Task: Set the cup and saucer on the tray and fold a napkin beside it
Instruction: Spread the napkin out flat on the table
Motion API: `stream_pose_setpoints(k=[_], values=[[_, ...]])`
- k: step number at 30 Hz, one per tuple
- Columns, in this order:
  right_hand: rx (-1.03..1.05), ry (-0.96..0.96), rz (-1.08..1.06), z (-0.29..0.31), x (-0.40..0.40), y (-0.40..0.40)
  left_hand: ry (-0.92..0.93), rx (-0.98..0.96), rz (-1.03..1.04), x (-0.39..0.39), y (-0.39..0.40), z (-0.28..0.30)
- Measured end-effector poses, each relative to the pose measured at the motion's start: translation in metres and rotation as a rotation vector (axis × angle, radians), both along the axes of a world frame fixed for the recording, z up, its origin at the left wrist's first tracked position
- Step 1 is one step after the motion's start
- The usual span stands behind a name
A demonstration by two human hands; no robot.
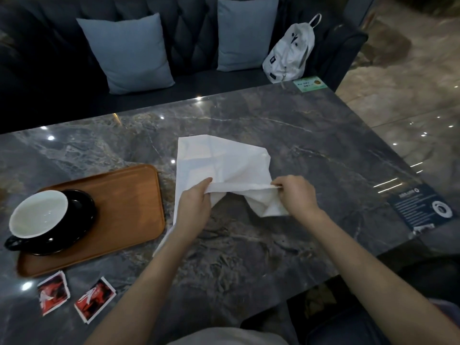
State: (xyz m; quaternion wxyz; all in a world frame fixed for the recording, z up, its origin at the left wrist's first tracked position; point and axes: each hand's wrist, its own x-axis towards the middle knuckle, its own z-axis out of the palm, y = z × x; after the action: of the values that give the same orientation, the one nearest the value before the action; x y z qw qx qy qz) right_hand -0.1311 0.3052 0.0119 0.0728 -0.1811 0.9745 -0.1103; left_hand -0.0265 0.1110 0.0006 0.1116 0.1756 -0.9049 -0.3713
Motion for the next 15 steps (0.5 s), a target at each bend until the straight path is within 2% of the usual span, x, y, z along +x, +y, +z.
stream_pose_setpoints(k=[3,7,9,11,15], values=[[-0.129,0.109,-0.045,0.016,-0.021,0.001,0.008,-0.025,0.055,0.011,-0.005,-0.004],[-0.404,0.599,0.127,0.032,-0.03,0.001,0.077,-0.056,-0.022,0.033,0.005,-0.012],[-0.446,0.718,0.215,0.028,-0.025,0.01,0.096,-0.099,-0.092,0.043,0.012,-0.021],[-0.434,0.731,0.297,0.016,-0.017,0.024,0.074,-0.15,-0.189,0.053,0.02,-0.034],[-0.318,0.622,0.405,-0.015,0.007,0.056,-0.026,-0.295,-0.399,0.065,0.035,-0.057]])
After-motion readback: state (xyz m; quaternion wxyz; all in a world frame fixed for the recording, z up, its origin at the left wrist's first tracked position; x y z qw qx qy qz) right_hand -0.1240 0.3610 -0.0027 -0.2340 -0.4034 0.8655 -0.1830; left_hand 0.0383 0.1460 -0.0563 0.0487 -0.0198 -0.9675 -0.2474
